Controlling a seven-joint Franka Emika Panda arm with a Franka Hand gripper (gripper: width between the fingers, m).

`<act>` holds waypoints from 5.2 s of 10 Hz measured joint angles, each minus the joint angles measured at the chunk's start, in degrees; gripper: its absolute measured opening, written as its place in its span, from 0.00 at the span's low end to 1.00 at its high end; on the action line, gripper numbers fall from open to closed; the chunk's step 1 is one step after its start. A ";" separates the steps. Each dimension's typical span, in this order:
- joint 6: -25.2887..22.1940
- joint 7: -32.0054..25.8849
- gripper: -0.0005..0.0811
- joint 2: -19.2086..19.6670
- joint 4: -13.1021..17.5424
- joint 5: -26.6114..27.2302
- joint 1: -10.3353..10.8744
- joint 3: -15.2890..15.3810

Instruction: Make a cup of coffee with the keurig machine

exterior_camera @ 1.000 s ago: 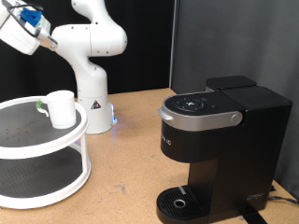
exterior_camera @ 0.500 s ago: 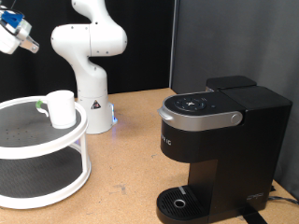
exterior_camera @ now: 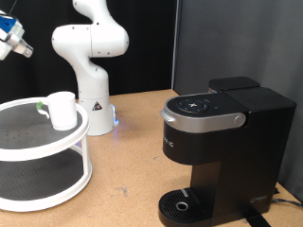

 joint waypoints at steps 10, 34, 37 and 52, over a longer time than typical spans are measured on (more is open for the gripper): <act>17.30 -3.06 0.55 0.53 -11.89 -1.28 -0.21 -2.22; 16.84 -3.07 0.09 2.75 -13.11 2.85 0.10 -2.17; 14.92 -0.92 0.09 1.49 -10.66 1.37 0.07 -0.54; 44.94 12.34 0.09 2.56 -20.24 31.22 11.10 18.45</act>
